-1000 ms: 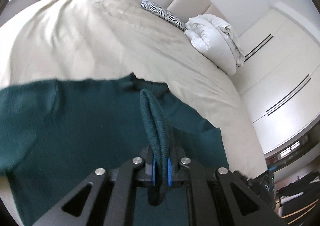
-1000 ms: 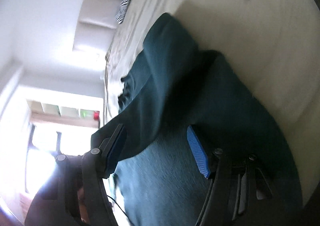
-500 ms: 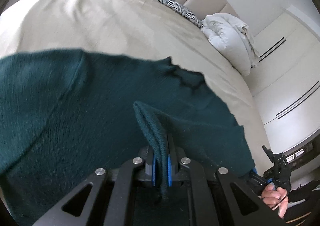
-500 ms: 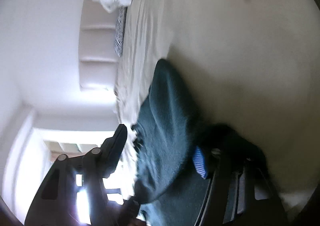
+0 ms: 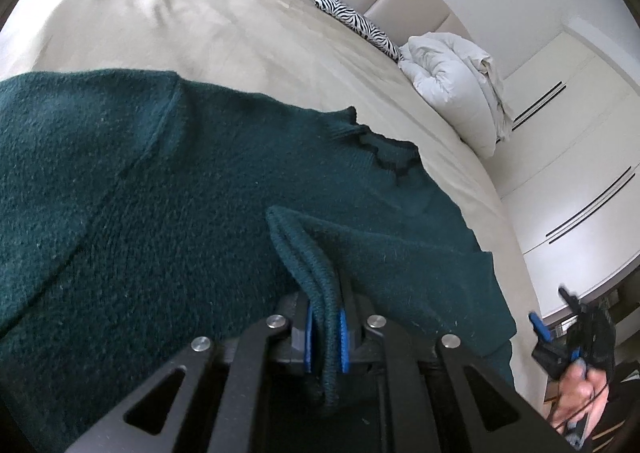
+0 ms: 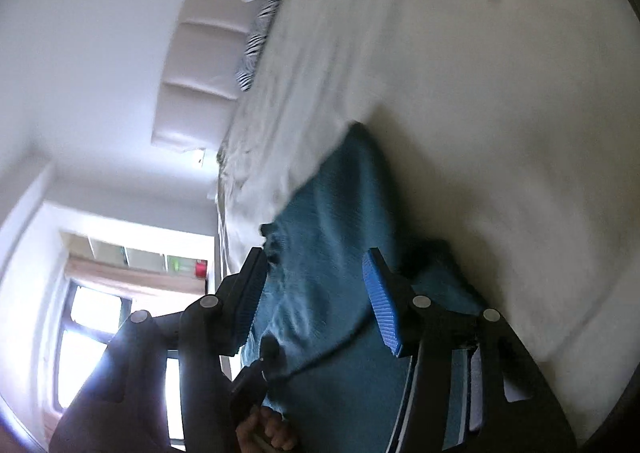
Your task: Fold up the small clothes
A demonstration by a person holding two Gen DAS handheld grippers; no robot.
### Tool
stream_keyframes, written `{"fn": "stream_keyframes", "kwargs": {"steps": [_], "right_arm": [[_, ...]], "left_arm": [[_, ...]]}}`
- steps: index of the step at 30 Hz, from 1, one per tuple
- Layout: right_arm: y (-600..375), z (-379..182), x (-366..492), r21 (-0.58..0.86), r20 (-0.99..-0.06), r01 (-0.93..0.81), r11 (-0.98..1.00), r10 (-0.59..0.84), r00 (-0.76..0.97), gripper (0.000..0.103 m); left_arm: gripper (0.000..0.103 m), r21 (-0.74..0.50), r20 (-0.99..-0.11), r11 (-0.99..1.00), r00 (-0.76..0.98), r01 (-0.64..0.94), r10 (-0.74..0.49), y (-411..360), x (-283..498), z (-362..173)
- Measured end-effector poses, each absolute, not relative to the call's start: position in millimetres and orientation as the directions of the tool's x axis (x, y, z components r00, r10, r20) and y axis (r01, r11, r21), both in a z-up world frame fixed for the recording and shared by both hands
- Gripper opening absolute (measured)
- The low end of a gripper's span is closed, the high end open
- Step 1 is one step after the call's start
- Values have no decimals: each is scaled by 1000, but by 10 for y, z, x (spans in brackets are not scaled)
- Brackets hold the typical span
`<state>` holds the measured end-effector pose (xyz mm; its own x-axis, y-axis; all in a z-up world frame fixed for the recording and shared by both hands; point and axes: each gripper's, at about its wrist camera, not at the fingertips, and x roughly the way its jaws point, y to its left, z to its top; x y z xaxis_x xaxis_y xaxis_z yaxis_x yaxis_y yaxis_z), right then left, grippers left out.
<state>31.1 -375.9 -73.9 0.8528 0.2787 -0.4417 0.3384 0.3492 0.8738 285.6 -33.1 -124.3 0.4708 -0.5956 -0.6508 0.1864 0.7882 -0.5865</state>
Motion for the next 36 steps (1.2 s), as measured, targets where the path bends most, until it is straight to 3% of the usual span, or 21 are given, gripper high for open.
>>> {"fn": "stream_keyframes", "kwargs": {"steps": [8, 10, 17, 24, 29, 33, 36], "right_arm": [[-4105, -1062, 1248, 886, -448, 324, 331, 431, 784, 56], [-4177, -1215, 1310, 862, -500, 378, 339, 440, 746, 54], [-4146, -1216, 790, 885, -454, 309, 349, 497, 739, 54], [-4020, -1138, 231, 858, -501, 318, 404, 520, 691, 55], [-3991, -799, 296, 879, -430, 220, 423, 502, 750, 57], [-3950, -1003, 567, 871, -455, 241, 429, 514, 727, 61], [-3951, -1228, 560, 826, -528, 303, 475, 466, 710, 38]], "left_arm": [[14, -602, -626, 773, 485, 199, -611, -300, 2822, -1309], [14, -607, -621, 769, 484, 199, -616, -288, 2823, -1314], [14, -614, -610, 762, 488, 206, -624, -244, 2812, -1328], [14, -620, -606, 757, 486, 207, -629, -212, 2818, -1341], [14, -624, -602, 753, 487, 209, -633, -189, 2822, -1339], [14, -627, -598, 750, 487, 210, -636, -169, 2821, -1342], [14, -633, -598, 746, 482, 207, -640, -160, 2830, -1326]]}}
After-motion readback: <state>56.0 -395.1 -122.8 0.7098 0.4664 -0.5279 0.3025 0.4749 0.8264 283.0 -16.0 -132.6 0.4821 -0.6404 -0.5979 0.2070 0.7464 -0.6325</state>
